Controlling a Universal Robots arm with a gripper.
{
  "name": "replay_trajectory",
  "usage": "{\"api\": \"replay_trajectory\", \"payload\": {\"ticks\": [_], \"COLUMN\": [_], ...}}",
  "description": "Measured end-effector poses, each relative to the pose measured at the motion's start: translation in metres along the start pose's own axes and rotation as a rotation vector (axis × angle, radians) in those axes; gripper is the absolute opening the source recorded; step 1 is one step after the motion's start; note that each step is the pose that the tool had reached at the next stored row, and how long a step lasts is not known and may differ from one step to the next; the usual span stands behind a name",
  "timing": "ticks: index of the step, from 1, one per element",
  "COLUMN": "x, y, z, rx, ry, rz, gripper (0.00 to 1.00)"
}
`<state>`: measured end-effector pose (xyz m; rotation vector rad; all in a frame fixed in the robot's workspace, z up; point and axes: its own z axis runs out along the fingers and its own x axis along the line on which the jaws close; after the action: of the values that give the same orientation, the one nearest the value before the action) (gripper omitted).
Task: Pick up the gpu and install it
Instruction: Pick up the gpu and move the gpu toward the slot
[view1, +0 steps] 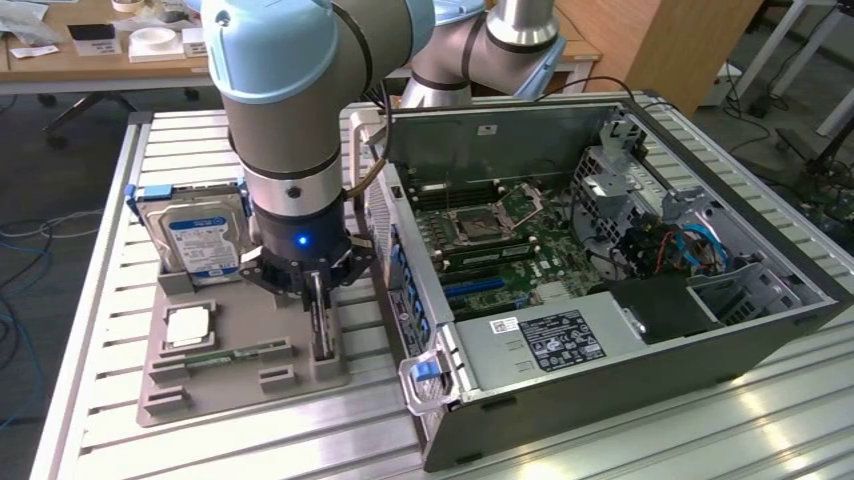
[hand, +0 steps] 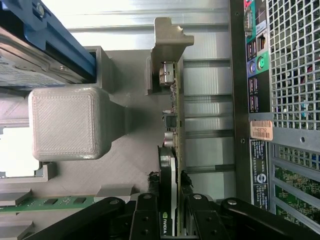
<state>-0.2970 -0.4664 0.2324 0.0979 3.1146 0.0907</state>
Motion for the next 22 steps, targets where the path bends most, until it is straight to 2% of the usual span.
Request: {"api": "replay_trajectory", "payload": {"ticks": [17, 22], "x": [-0.0001, -0.0002], "y": [0.0001, 0.0004], "z": [-0.0002, -0.0061], "rx": [-0.0006, -0.0003], "ry": [0.0007, 0.0009], "rz": [-0.016, -0.016], "gripper": [0.27, 0.27]}}
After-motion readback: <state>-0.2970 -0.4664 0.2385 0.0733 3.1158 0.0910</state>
